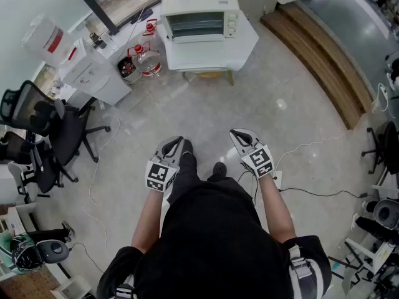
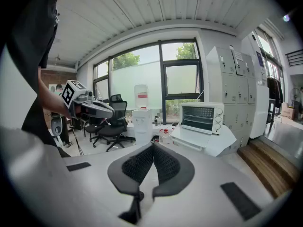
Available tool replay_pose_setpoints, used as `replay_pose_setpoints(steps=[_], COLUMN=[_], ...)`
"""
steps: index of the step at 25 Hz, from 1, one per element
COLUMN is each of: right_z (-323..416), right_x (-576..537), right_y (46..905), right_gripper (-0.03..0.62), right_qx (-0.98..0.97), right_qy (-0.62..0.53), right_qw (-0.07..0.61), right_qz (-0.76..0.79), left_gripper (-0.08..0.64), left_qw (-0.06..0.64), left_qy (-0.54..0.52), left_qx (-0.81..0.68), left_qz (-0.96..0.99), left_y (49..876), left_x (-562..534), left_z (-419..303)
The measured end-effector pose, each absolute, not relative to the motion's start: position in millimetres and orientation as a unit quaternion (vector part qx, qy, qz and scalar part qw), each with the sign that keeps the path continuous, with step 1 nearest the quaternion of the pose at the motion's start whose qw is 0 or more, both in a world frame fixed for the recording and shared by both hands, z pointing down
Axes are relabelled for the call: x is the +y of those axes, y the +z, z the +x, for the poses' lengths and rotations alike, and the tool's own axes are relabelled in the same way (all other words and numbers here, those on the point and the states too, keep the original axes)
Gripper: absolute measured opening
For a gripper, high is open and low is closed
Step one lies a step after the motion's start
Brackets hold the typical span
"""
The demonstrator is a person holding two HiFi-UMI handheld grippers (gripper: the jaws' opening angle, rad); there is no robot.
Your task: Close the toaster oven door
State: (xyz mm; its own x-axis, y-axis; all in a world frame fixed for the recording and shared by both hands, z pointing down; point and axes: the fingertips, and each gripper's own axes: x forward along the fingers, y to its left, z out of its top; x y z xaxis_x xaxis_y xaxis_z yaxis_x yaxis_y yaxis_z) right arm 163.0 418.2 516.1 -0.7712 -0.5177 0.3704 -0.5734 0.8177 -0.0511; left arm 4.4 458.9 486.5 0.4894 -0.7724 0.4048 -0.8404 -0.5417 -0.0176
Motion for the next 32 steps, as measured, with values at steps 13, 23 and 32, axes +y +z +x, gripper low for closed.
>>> replay_pose_setpoints(steps=[13,23,32], right_z=[154.2,127.2,69.8], right_x=[413.0,355.8,311.2], right_y=[503.2,500.7,511.5], right_gripper=[0.012,0.012,0.012], right_qx=[-0.933,-0.907,-0.893], right_qy=[0.070,0.084,0.101], right_qw=[0.172,0.171,0.192], right_qz=[0.308,0.377,0.395], left_gripper=[0.025,0.025,0.025], left_qw=[0.081,0.076,0.075], left_qy=[0.185,0.185,0.178], left_qx=[-0.446,-0.398,-0.371], left_qz=[0.872,0.895,0.908], left_y=[480.9,478.4,474.6], left_x=[443.3,366.8,298.4], left_z=[-8.2,-45.8,-94.1])
